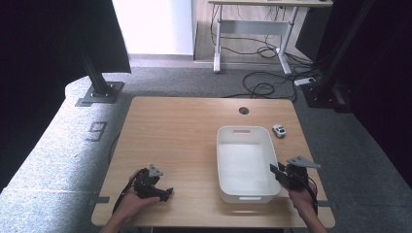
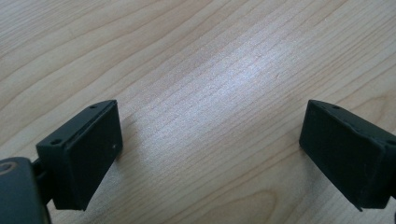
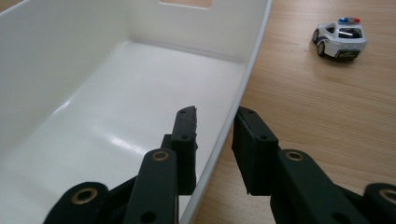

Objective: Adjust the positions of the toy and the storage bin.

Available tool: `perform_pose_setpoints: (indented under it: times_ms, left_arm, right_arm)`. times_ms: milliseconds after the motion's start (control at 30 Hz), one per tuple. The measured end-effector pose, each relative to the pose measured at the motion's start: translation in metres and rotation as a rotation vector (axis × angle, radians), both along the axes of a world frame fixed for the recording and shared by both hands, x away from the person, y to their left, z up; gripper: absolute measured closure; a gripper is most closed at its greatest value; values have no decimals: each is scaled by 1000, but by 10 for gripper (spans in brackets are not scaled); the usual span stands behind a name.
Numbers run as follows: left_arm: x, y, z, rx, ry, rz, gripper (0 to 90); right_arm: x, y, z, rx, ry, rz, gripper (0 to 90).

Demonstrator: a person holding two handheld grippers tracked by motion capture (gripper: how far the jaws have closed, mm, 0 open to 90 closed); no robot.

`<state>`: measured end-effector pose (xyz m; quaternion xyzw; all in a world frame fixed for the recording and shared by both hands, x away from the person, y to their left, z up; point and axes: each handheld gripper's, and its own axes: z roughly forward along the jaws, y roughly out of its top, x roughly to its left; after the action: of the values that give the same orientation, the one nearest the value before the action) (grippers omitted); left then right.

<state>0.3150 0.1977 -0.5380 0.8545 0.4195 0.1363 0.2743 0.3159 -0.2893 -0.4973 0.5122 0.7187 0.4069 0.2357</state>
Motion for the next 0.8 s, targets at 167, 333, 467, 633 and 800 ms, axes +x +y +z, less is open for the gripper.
perform_pose_setpoints:
  times_ms: [167,333,467,633,800]
  left_arm:
    - [0,0,0,0,1,1,61]
    - [0,0,0,0,1,1,61]
    - [0,0,0,0,2,-1,61]
    - [0,0,0,1,1,0,61]
    - [0,0,0,1,3,0,60]
  right_arm:
    - [0,1,0,15,8,-26,725]
    - [-2,-1,2,56,45,-15,688]
    - [-6,-6,7,62,42,11,655]
    - [-10,-9,9,59,57,22,649]
    - [-13,-5,8,52,79,45,633]
